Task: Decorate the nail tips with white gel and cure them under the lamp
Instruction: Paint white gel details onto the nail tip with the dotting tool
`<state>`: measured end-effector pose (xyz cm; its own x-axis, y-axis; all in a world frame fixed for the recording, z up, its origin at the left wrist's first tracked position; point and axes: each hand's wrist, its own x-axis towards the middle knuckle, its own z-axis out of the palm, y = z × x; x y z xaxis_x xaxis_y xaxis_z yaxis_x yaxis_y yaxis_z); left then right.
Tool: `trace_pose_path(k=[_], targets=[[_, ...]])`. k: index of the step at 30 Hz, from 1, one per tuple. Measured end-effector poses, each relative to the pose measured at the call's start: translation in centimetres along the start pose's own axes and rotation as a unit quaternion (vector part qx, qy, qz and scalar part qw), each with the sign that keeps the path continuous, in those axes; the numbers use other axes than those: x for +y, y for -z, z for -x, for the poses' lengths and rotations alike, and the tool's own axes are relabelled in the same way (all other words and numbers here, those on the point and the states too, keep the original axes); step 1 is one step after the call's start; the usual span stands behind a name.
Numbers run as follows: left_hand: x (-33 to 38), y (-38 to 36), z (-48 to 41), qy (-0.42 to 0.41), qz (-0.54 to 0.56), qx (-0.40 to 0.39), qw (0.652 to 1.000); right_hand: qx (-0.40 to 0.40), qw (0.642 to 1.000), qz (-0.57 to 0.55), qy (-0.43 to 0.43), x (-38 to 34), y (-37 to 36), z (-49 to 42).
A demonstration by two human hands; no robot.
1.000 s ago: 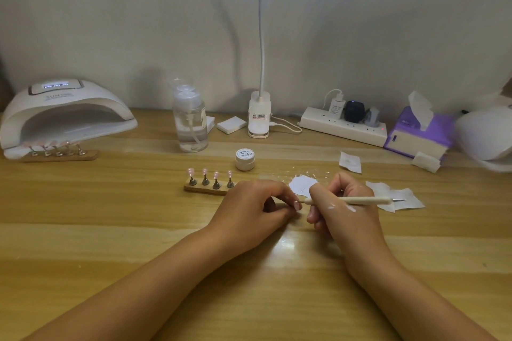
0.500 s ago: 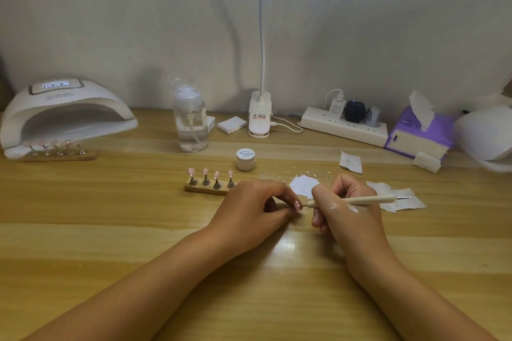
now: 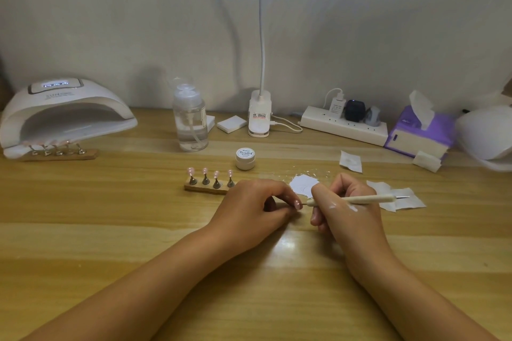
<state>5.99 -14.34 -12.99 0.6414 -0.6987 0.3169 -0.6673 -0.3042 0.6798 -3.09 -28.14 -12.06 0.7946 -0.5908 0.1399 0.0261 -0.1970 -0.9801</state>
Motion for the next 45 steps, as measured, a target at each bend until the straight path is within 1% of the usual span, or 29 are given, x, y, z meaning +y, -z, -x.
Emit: trace_pose_path(k=[7,10,17,27,31,33,37,39,42,43,45], targets=[[0.21,0.03,-0.04,0.004,-0.001,0.000,1.000,0.020,1.000,-0.011,0.003,0.07,-0.02,-0.16],[0.22,0.07,-0.02,0.005,-0.001,-0.002,1.000,0.017,1.000,0.009,0.008,0.14,-0.09,-0.07],[0.20,0.09,-0.01,0.006,0.000,-0.004,1.000,0.020,0.999,0.013,0.023,0.38,0.06,-0.19],[0.16,0.09,-0.01,0.003,-0.002,-0.004,1.000,0.024,1.000,0.004,0.015,0.33,0.08,-0.17],[0.15,0.07,0.00,0.002,0.002,-0.004,1.000,0.010,1.000,0.003,0.014,0.11,0.01,-0.02],[0.08,0.02,-0.01,0.001,-0.001,-0.004,1.000,0.025,0.999,-0.019,0.016,0.14,0.05,-0.03],[-0.07,-0.13,0.05,0.001,0.004,0.001,1.000,0.087,0.986,-0.139,0.027,-0.26,0.65,0.15],[-0.11,-0.17,0.07,0.000,0.006,0.003,1.000,0.103,0.981,-0.159,0.038,-0.29,0.78,0.09],[-0.10,-0.21,0.22,-0.007,0.009,0.005,1.000,0.100,0.986,-0.125,0.048,-0.16,0.78,0.16],[-0.04,-0.16,0.25,-0.010,0.009,0.009,1.000,0.097,0.989,-0.096,0.064,-0.19,0.71,0.25],[0.15,-0.17,0.38,-0.018,0.011,0.026,0.999,0.084,0.989,-0.007,0.124,-0.13,0.60,0.53]])
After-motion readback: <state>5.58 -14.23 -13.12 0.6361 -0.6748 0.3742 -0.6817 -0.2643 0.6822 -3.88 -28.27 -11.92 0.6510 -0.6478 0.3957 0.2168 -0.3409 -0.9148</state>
